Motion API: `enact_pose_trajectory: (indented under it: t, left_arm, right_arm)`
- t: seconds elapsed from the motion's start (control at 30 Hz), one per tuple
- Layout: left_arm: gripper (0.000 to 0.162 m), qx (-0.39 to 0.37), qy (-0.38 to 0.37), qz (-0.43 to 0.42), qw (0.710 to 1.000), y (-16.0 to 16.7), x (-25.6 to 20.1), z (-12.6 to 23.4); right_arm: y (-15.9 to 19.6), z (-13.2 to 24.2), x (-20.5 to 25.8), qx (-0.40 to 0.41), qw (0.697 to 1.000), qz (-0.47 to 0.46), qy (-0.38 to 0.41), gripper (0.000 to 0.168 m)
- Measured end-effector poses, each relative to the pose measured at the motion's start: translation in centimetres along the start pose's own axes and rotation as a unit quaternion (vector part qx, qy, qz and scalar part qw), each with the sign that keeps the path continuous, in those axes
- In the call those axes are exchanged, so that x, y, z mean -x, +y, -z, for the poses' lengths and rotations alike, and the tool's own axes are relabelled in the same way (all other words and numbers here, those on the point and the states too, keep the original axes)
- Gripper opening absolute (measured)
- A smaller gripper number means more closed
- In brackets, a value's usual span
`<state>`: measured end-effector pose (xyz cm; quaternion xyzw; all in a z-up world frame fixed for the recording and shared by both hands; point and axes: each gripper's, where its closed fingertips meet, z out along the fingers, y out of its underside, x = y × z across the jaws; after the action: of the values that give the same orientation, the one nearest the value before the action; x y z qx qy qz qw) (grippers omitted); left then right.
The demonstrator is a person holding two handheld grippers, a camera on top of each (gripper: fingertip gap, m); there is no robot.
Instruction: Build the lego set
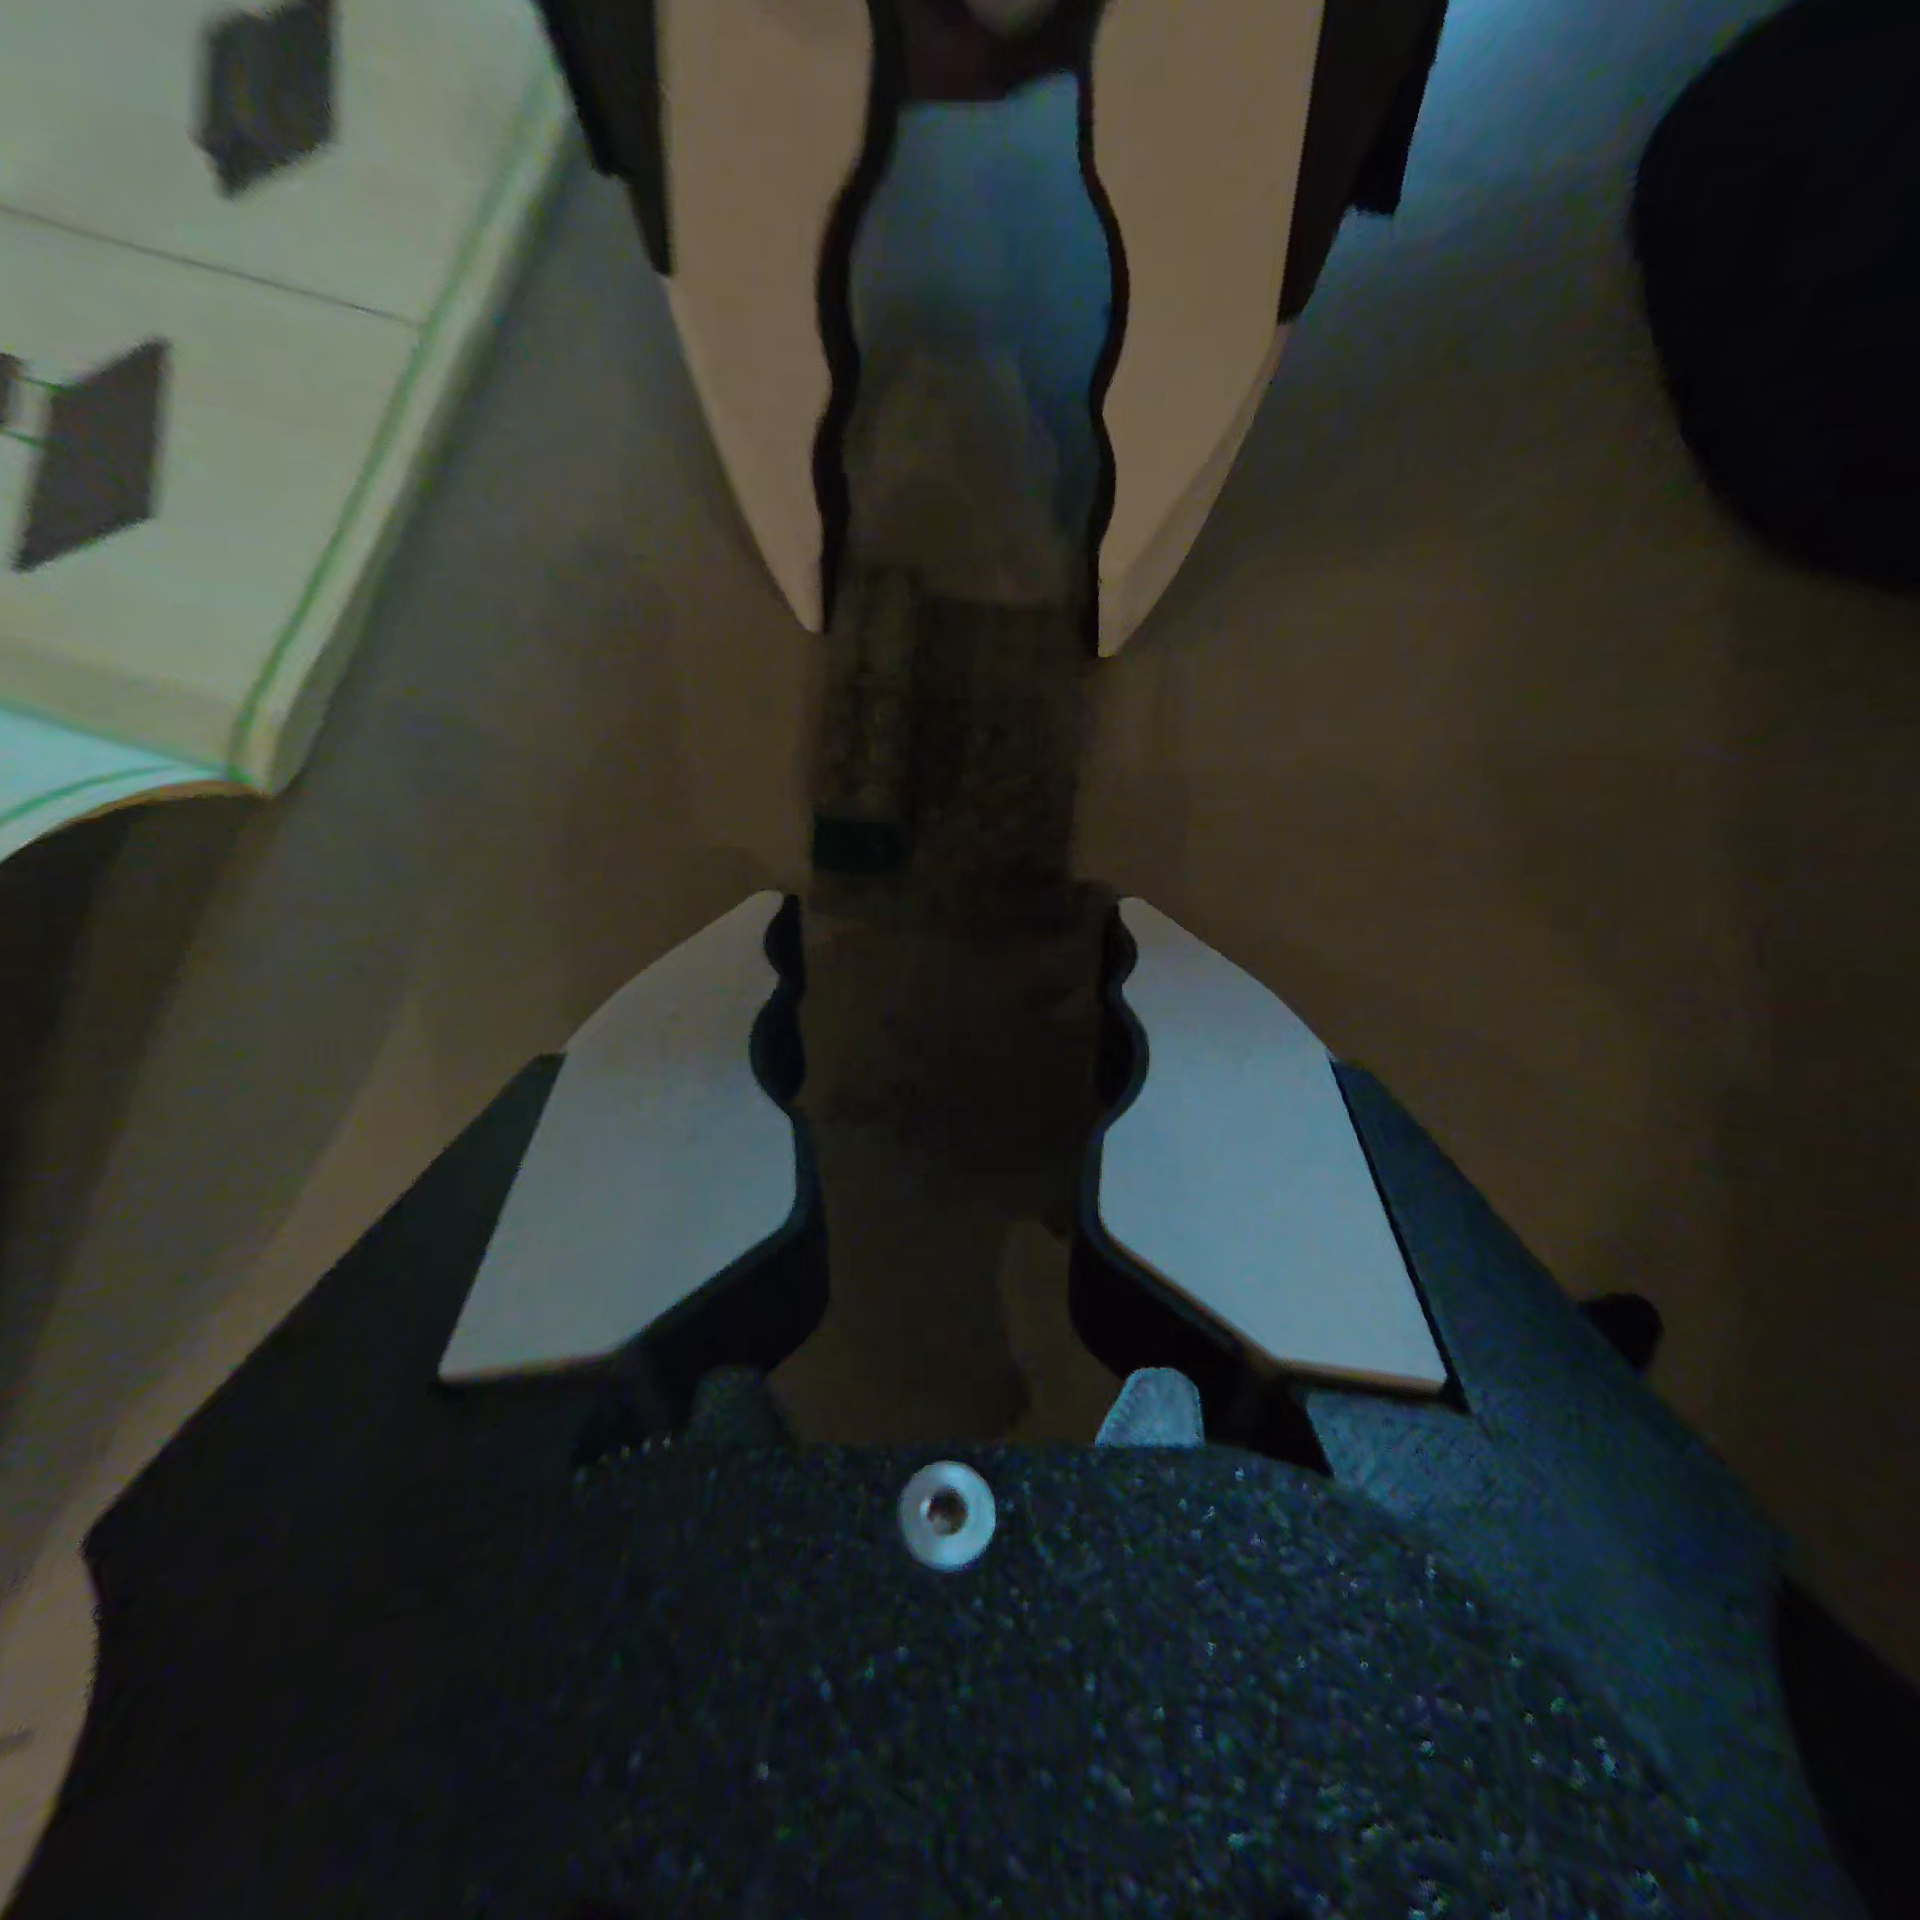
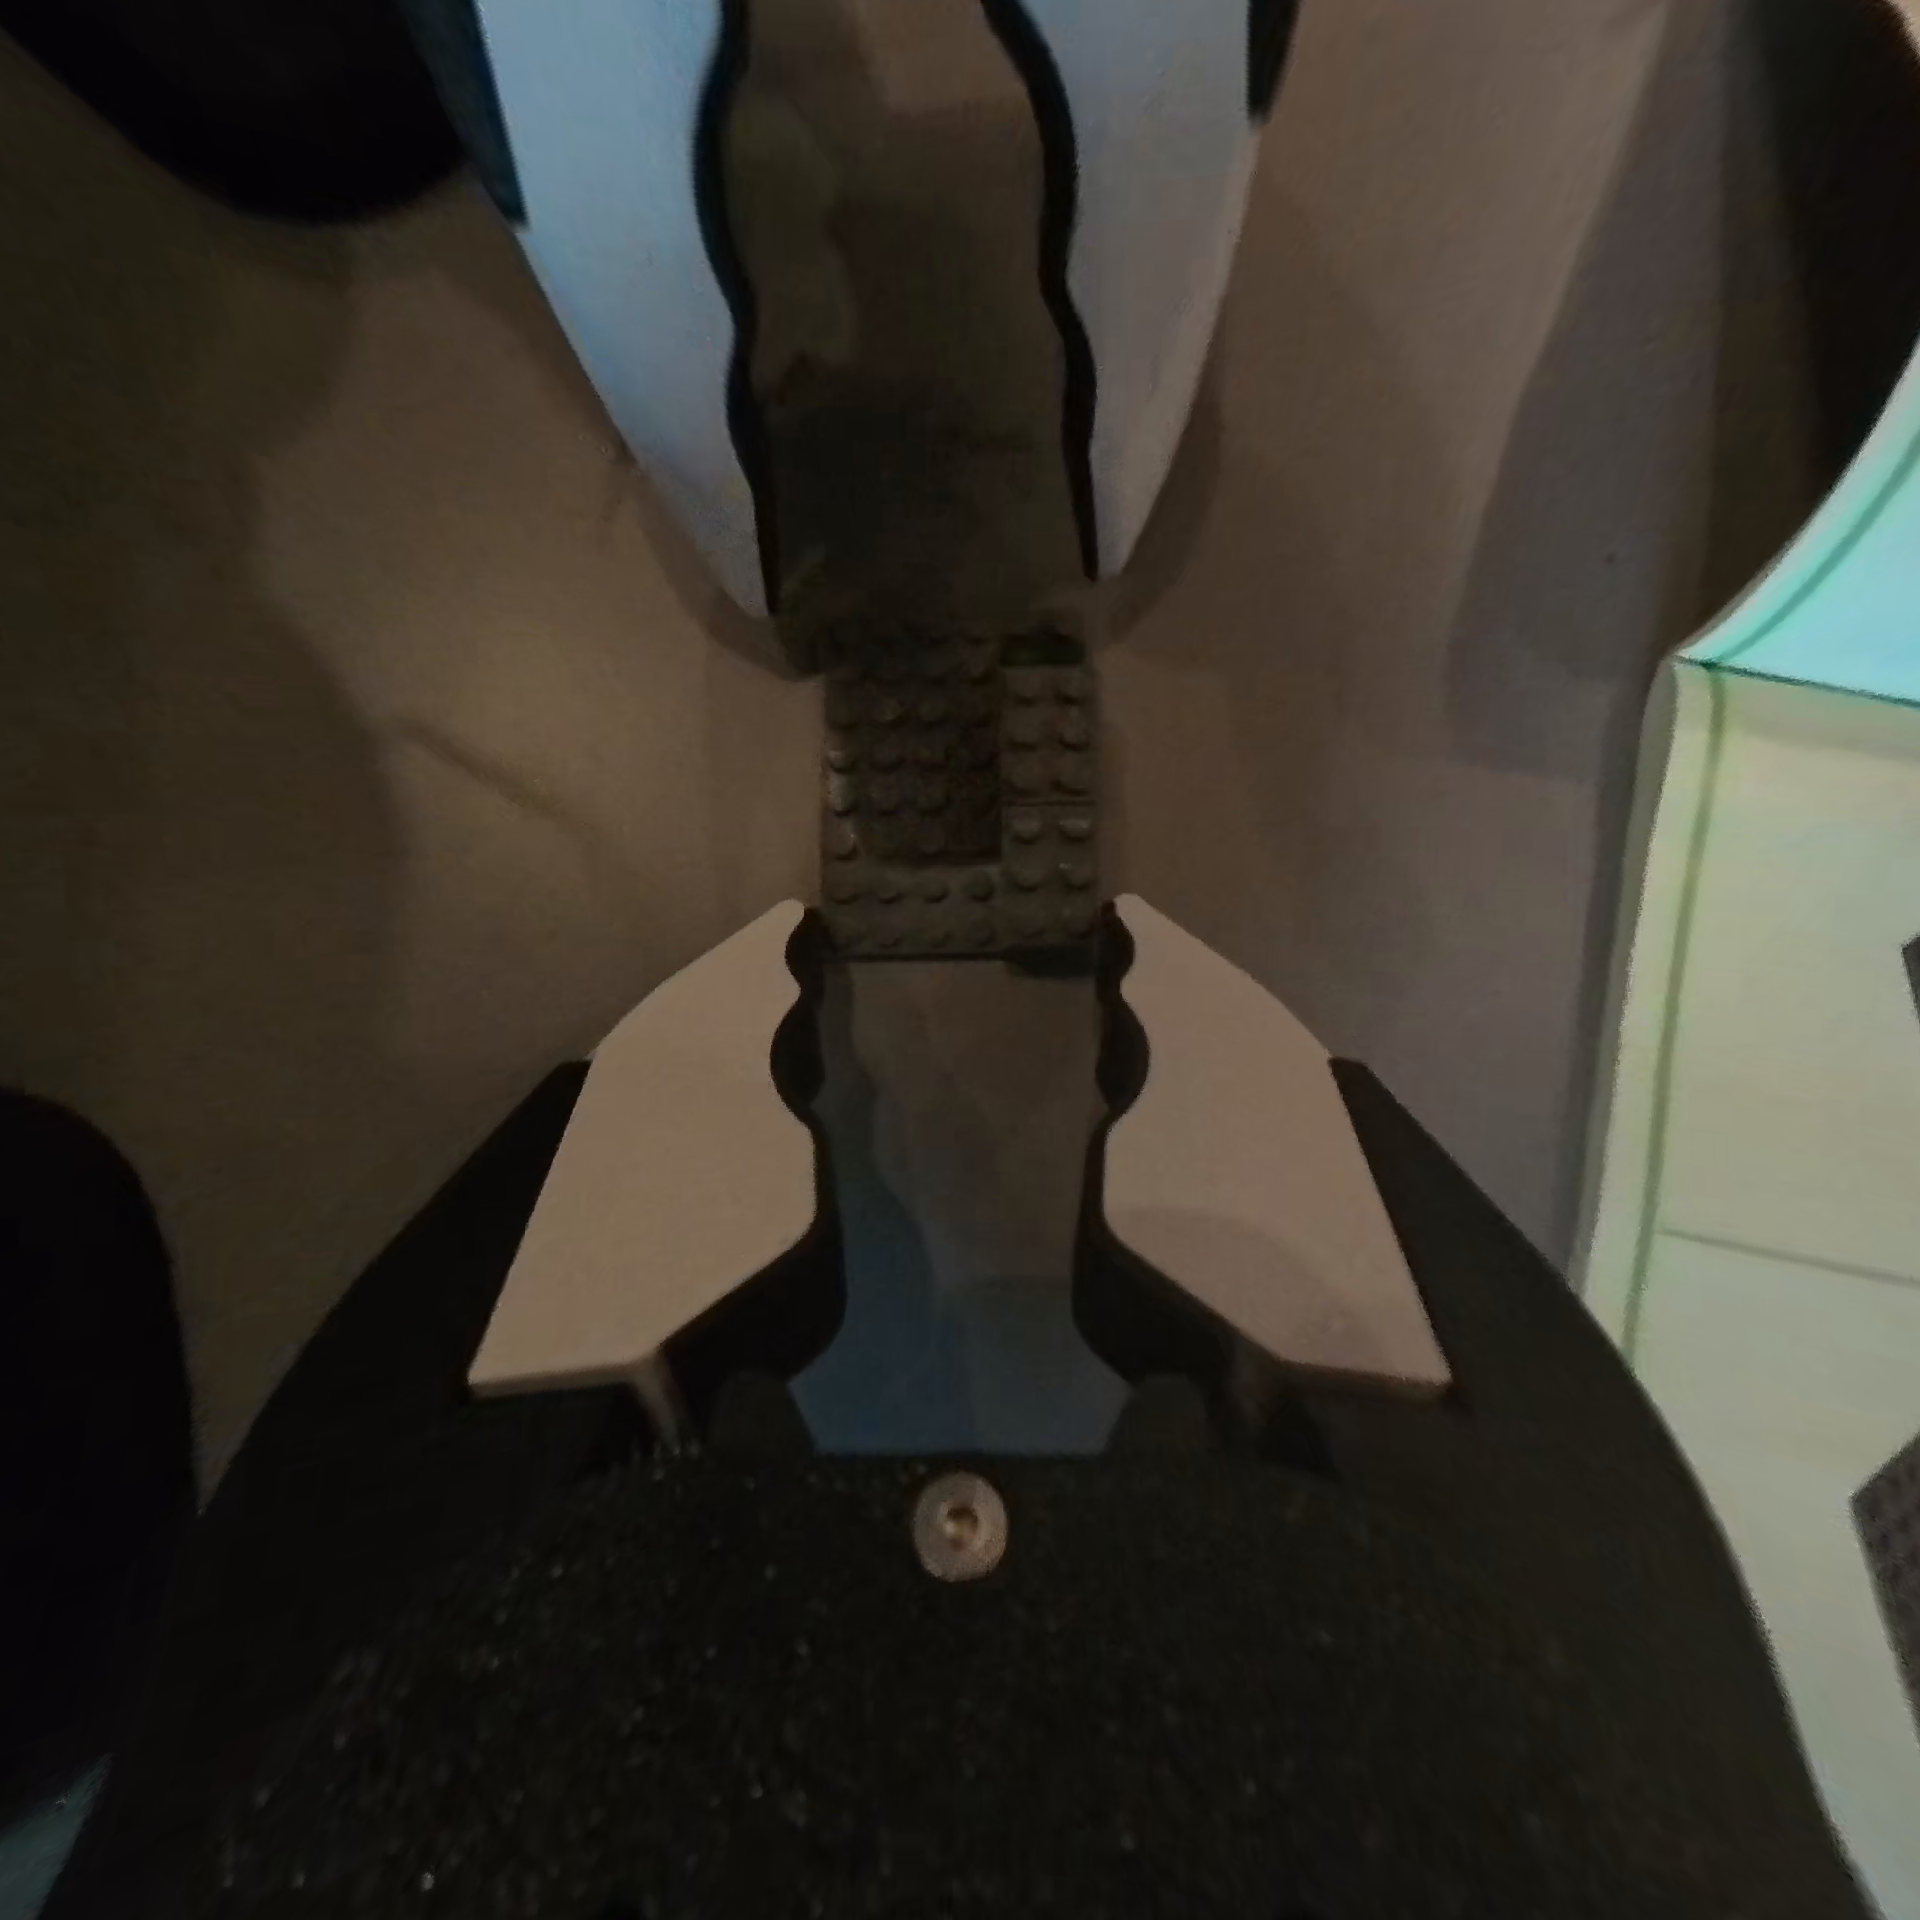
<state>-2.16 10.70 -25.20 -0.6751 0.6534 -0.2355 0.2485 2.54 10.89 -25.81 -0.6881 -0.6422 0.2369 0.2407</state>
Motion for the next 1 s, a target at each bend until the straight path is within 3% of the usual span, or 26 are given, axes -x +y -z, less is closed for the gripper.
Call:
enact_pose_trajectory:
  t: [0.7,1.0]
  left_arm:
    - [0.050,0.038,-0.001,0.012,0.999,0.1,0.2,-0.7]
    - [0.054,0.017,-0.034,0.007,0.999,-0.7,0.3,1.4]
  right_arm:
    - [-0.3,-0.1,-0.5,-0.004,0.999,0.039,-0.032,0.050]
    - [-2.1,4.6,-1.2,-0.070,0.992,-0.045,0.090,0.056]
